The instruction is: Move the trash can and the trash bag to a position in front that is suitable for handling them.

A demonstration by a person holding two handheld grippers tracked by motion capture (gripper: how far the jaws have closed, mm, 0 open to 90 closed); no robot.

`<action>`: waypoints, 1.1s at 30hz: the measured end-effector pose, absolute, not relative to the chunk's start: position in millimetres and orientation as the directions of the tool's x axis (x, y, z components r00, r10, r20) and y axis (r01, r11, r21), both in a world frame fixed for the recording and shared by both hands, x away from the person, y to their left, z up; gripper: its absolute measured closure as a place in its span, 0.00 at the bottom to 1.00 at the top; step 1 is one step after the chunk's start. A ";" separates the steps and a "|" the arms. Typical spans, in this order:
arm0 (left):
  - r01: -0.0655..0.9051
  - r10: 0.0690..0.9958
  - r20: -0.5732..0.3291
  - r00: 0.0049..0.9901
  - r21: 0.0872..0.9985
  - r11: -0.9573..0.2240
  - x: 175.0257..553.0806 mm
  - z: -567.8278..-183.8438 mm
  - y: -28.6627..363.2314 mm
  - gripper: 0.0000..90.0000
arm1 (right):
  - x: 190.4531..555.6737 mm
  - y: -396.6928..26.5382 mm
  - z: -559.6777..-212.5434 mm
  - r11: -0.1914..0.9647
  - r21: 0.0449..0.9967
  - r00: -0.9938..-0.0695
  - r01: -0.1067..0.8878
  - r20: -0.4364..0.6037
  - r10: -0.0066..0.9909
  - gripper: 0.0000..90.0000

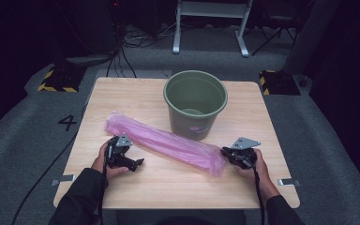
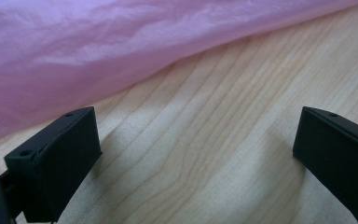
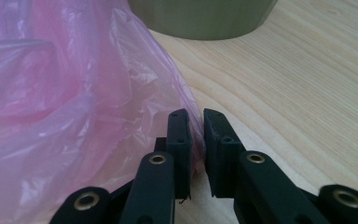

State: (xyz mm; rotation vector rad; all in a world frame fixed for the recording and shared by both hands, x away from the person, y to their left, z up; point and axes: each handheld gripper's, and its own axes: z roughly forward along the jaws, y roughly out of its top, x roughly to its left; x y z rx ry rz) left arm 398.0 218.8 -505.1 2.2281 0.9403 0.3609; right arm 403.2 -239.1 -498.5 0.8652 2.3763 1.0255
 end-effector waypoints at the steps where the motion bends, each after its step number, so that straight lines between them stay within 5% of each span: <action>1: 0.520 0.715 -0.001 0.699 0.687 -0.508 399.0 -504.9 218.3 0.01 | 404.5 -238.8 -498.1 0.537 0.753 -0.724 0.380 -0.120 0.680 0.90; 13: 0.536 0.723 -0.011 0.691 0.679 -0.502 392.6 -502.4 218.3 0.06 | 418.1 -241.7 -496.6 0.533 0.759 -0.704 0.374 -0.142 0.696 0.83; 16: 0.529 0.718 -0.009 0.696 0.683 -0.504 389.3 -499.9 219.3 0.19 | 417.8 -244.5 -496.6 0.526 0.764 -0.700 0.374 -0.139 0.700 0.76; 18: 0.511 0.700 0.002 0.714 0.683 -0.522 382.4 -498.9 216.2 0.18 | 418.7 -250.1 -496.3 0.486 0.778 -0.687 0.398 -0.098 0.720 0.58; 24: 0.437 0.666 0.061 0.743 0.710 -0.553 372.0 -492.5 206.2 0.18 | 418.8 -264.1 -493.2 0.435 0.791 -0.659 0.430 -0.054 0.750 0.39; 33: 0.360 0.632 0.114 0.767 0.738 -0.570 375.4 -485.9 187.1 0.19 | 416.8 -291.2 -483.5 0.381 0.807 -0.604 0.452 -0.037 0.796 0.34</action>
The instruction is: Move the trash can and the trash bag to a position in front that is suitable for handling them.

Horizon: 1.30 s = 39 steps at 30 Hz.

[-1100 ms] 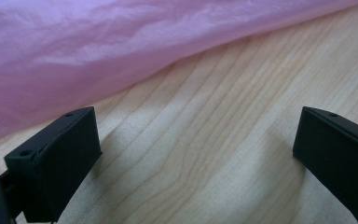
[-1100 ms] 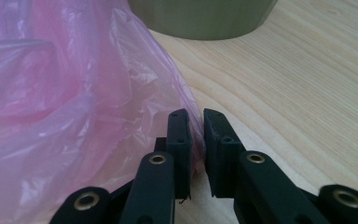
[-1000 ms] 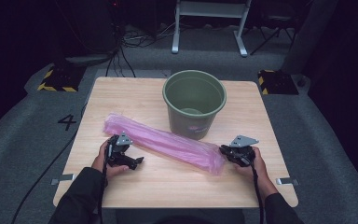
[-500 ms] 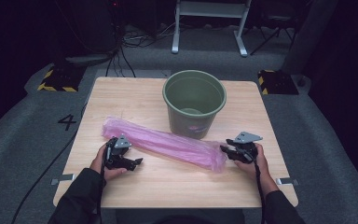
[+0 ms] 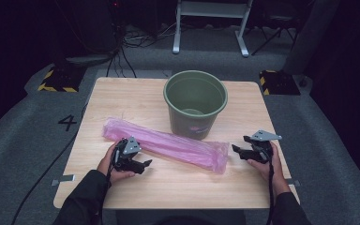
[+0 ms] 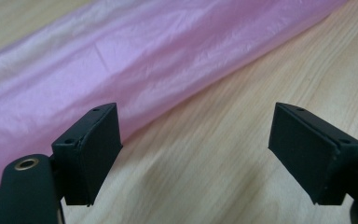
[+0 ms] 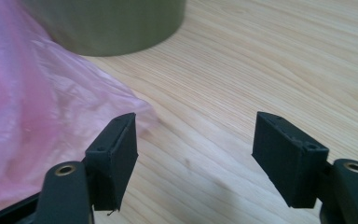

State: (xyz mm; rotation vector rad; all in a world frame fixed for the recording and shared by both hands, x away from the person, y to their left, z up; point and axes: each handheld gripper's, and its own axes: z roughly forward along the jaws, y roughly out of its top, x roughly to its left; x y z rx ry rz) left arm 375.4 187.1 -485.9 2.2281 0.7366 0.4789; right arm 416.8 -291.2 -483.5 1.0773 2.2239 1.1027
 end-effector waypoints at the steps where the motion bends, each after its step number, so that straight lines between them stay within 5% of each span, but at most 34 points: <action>1: 0.360 0.632 0.114 0.767 0.738 -0.570 375.4 -485.9 187.1 0.19 | 416.8 -291.2 -483.5 0.381 0.807 -0.604 0.452 -0.037 0.796 0.34; 5: 0.319 0.624 0.176 0.762 0.736 -0.597 374.7 -484.3 182.1 0.23 | 421.0 -303.7 -490.2 0.387 0.779 -0.569 0.493 -0.048 0.821 0.29; 11: 0.334 0.623 0.145 0.768 0.740 -0.584 385.0 -482.9 169.3 0.20 | 423.9 -315.3 -495.1 0.344 0.773 -0.527 0.532 -0.016 0.850 0.27; 39: 0.325 0.563 0.131 0.816 0.702 -0.634 414.8 -497.6 123.7 0.22 | 424.3 -310.9 -502.6 0.375 0.747 -0.553 0.549 -0.012 0.833 0.27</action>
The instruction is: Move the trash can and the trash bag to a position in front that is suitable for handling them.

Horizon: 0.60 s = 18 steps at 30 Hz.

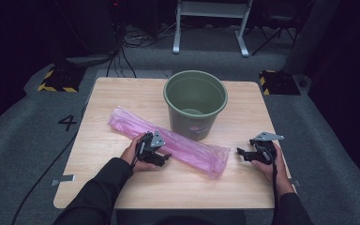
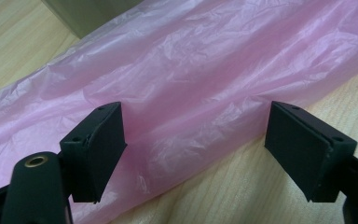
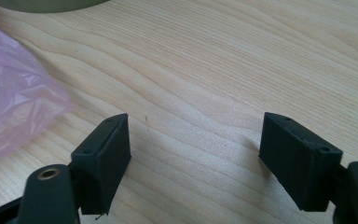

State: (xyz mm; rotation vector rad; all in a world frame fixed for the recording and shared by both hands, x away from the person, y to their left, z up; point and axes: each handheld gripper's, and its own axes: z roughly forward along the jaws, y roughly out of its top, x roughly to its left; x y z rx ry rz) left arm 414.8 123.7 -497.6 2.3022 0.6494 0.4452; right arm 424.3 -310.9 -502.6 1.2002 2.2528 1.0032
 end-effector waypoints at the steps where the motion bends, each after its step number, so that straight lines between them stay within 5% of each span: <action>1: 0.326 0.560 0.123 0.819 0.703 -0.632 415.3 -497.7 124.4 0.23 | 424.3 -310.9 -502.6 0.374 0.747 -0.553 0.549 -0.011 0.833 0.27; 16: 0.353 0.520 0.002 0.854 0.733 -0.581 417.9 -501.3 134.3 0.47 | 423.8 -310.1 -502.4 0.376 0.747 -0.548 0.549 -0.018 0.836 0.27; 18: 0.350 0.514 -0.001 0.858 0.733 -0.583 417.1 -500.9 134.1 0.56 | 423.9 -310.1 -502.5 0.376 0.747 -0.548 0.549 -0.018 0.836 0.27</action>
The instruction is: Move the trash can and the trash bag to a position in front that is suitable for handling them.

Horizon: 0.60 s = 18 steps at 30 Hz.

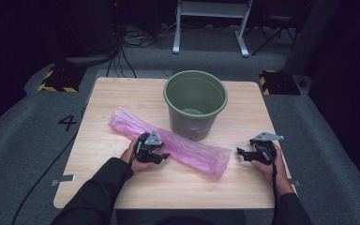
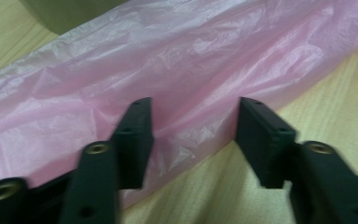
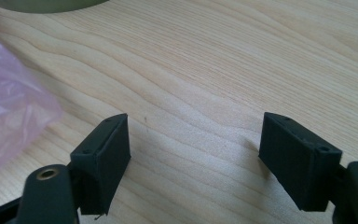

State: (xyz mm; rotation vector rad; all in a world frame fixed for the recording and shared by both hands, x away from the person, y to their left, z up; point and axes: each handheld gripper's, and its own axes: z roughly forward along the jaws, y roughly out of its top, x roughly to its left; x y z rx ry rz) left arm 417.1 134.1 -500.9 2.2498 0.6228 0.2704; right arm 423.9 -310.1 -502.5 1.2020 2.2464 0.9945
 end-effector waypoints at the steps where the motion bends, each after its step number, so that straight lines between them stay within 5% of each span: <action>1: 0.345 0.510 0.003 0.860 0.733 -0.586 415.8 -500.5 134.1 0.60 | 423.9 -310.1 -502.5 0.376 0.747 -0.548 0.549 -0.018 0.836 0.27; 6: 0.333 0.507 0.011 0.862 0.741 -0.583 414.8 -500.8 135.6 0.77 | 423.9 -310.1 -502.5 0.374 0.747 -0.548 0.549 -0.015 0.836 0.28; 18: 0.317 0.519 0.047 0.853 0.744 -0.588 413.0 -501.6 136.4 0.92 | 423.9 -310.3 -502.6 0.372 0.747 -0.549 0.550 -0.012 0.836 0.28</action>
